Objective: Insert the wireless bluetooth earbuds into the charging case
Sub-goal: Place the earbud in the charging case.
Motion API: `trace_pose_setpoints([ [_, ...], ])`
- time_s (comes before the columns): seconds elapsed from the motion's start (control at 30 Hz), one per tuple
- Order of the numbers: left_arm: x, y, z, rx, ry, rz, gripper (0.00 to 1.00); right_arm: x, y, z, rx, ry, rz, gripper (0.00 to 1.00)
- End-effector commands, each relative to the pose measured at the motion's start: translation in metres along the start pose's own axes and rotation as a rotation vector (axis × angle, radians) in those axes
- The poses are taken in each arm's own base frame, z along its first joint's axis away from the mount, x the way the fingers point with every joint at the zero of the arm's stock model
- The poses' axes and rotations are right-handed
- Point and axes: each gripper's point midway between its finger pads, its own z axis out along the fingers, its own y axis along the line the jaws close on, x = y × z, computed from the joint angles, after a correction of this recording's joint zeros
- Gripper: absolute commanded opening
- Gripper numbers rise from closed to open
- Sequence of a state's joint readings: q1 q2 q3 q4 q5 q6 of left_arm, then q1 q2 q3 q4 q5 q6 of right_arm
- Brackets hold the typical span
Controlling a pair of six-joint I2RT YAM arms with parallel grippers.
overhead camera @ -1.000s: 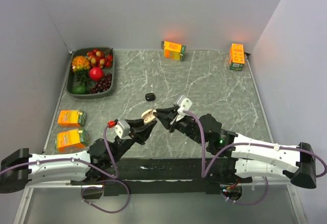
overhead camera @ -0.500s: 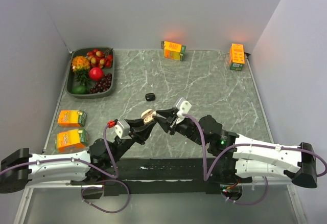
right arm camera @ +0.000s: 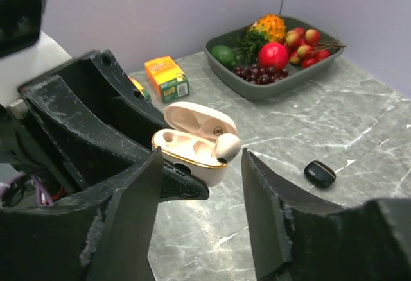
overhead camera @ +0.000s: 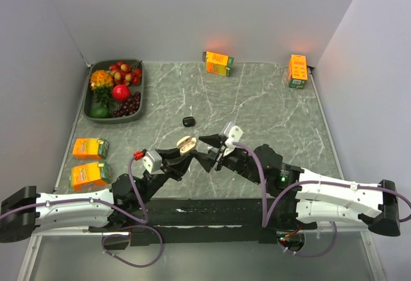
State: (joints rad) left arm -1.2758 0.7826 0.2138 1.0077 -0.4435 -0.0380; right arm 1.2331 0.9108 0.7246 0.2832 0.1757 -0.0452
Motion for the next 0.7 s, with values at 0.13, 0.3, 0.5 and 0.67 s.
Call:
trace_pose_setpoints([
  [0.13, -0.03, 0.0, 0.005, -0.013, -0.096, -0.045, 0.01, -0.09, -0.014, -0.022, 0.063, -0.208, 0.085, 0.64],
  [0.3, -0.03, 0.0, 0.004, -0.009, -0.096, -0.043, 0.01, -0.09, -0.038, -0.021, 0.202, -0.119, 0.067, 0.63],
  [0.5, -0.034, -0.001, 0.004, -0.002, -0.108, -0.049, 0.01, -0.043, -0.046, -0.005, 0.286, 0.129, 0.031, 0.63],
  [0.67, -0.034, -0.001, 0.003, -0.002, -0.104, -0.046, 0.01, -0.023, -0.049, -0.002, 0.318, 0.21, 0.035, 0.63],
])
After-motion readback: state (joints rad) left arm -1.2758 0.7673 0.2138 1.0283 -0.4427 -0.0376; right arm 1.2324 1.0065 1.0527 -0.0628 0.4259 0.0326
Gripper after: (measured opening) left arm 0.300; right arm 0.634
